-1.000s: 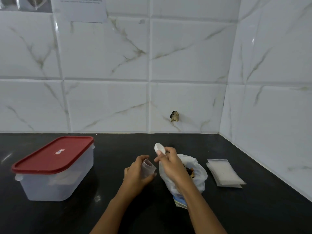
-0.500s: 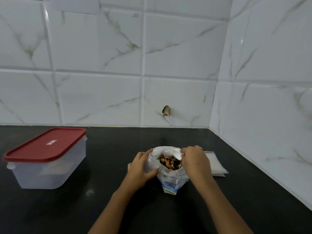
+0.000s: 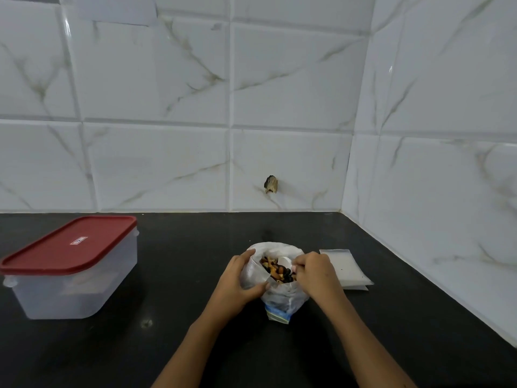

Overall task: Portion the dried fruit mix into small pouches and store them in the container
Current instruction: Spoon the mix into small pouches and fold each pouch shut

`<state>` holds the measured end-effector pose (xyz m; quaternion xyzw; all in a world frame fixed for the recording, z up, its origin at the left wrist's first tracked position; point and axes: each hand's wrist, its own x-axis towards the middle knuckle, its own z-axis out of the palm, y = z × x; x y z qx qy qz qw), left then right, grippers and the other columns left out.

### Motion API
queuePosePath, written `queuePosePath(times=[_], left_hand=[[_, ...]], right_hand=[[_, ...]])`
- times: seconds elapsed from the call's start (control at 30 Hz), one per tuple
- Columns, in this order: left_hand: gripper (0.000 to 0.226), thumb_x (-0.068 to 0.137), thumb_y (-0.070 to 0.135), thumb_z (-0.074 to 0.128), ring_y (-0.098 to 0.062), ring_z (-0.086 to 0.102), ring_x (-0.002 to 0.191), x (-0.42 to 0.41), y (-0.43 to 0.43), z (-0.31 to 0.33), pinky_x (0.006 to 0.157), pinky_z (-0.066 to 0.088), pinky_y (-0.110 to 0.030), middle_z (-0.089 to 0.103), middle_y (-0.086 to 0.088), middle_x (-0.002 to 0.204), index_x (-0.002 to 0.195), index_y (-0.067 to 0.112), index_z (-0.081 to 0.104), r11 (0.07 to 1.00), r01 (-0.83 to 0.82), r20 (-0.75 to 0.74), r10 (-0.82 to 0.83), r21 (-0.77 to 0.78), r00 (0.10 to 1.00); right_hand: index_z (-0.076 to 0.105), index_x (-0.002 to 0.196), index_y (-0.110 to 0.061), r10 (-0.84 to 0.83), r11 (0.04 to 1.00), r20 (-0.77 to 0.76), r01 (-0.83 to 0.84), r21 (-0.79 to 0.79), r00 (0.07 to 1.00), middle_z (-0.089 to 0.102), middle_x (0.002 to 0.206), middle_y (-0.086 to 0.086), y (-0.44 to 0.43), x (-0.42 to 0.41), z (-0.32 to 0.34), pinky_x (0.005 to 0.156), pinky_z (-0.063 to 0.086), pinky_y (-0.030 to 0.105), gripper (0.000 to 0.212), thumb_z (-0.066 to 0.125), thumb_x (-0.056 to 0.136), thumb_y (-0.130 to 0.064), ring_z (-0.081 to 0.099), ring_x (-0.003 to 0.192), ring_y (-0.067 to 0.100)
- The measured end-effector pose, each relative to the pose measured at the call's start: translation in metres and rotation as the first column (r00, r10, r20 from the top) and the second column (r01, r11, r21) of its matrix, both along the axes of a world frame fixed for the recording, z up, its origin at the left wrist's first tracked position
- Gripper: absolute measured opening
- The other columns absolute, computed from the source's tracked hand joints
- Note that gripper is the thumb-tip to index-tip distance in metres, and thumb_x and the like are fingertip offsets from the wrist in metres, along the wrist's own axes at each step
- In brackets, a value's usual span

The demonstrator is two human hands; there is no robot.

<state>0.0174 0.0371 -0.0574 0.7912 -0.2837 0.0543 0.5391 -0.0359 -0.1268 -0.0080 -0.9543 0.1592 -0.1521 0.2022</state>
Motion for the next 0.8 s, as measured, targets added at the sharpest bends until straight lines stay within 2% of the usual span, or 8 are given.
queuePosePath(times=[0.17,0.27,0.33,0.43,0.53,0.6,0.7,0.8], left_hand=[[0.069,0.078,0.024,0.074,0.004,0.046,0.111,-0.001,0.0,-0.001,0.094,0.045,-0.019,0.043,0.021,0.117,0.136,0.031,0.036,0.999,0.012,0.024,-0.013,0.032,1.0],[0.07,0.078,0.025,0.073,0.005,0.046,0.11,-0.001,-0.001,0.001,0.089,0.044,-0.016,0.041,0.023,0.116,0.136,0.031,0.034,0.999,0.018,0.034,-0.019,0.04,0.999],[0.07,0.078,0.025,0.073,0.005,0.046,0.111,-0.001,-0.003,0.002,0.089,0.044,-0.015,0.042,0.023,0.117,0.136,0.03,0.035,0.999,0.022,0.043,-0.024,0.042,0.999],[0.071,0.078,0.025,0.074,0.003,0.047,0.113,-0.002,-0.004,0.0,0.094,0.045,-0.018,0.043,0.021,0.12,0.137,0.031,0.035,0.998,0.038,0.05,-0.04,0.04,0.998],[0.071,0.078,0.026,0.073,0.001,0.046,0.114,-0.001,-0.005,0.0,0.097,0.044,-0.022,0.043,0.018,0.122,0.137,0.031,0.035,0.999,0.034,0.072,-0.037,0.041,0.997],[0.07,0.079,0.026,0.073,0.002,0.046,0.112,0.0,-0.006,0.0,0.094,0.043,-0.018,0.043,0.016,0.121,0.137,0.029,0.035,0.999,0.021,0.086,-0.025,0.047,0.996],[0.068,0.08,0.025,0.072,0.001,0.046,0.112,0.001,-0.005,0.0,0.089,0.041,-0.011,0.042,0.014,0.12,0.137,0.027,0.035,0.999,-0.001,0.083,-0.003,0.041,0.997],[0.065,0.081,0.027,0.07,0.005,0.045,0.11,0.002,-0.001,0.003,0.085,0.039,-0.007,0.04,0.015,0.12,0.136,0.033,0.036,1.0,-0.025,0.068,0.024,0.014,0.997]], right_hand=[[0.072,0.104,-0.012,0.02,0.959,0.027,-0.027,0.283,0.999,0.071,0.102,0.009,-0.008,0.0,0.004,0.083,0.049,0.028,0.023,0.054,0.089,-0.011,0.062,0.09,0.017],[0.073,0.102,-0.011,0.009,0.944,0.008,-0.011,0.331,1.0,0.071,0.101,0.008,-0.008,0.004,0.005,0.084,0.049,0.029,0.024,0.053,0.088,-0.009,0.062,0.091,0.018],[0.074,0.098,-0.009,0.022,0.925,-0.002,-0.019,0.379,1.0,0.07,0.085,0.007,-0.01,0.007,0.009,0.076,0.05,0.026,0.023,0.054,0.087,-0.007,0.063,0.084,0.018],[0.073,0.088,-0.001,0.029,0.825,0.01,-0.03,0.565,1.0,0.059,0.057,0.004,-0.014,0.007,0.012,0.062,0.041,0.022,0.015,0.058,0.085,-0.003,0.056,0.064,0.014],[0.073,0.084,-0.007,0.028,0.798,-0.022,-0.009,0.602,0.999,0.058,0.055,0.002,-0.013,0.008,0.007,0.056,0.035,0.021,0.013,0.06,0.086,-0.009,0.049,0.055,0.009],[0.071,0.08,-0.003,0.026,0.756,-0.086,0.037,0.654,0.996,0.057,0.056,0.001,-0.014,0.011,0.009,0.05,0.03,0.02,0.015,0.06,0.085,-0.01,0.041,0.05,0.008],[0.063,0.07,-0.005,0.032,0.626,-0.136,0.087,0.775,0.99,0.053,0.056,0.001,-0.018,0.015,0.012,0.037,0.02,0.014,0.017,0.057,0.086,-0.008,0.03,0.046,0.006],[0.06,0.07,-0.004,0.014,0.602,-0.114,0.083,0.794,0.993,0.054,0.057,0.002,-0.02,0.014,0.012,0.037,0.019,0.014,0.019,0.054,0.087,-0.006,0.03,0.047,0.006]])
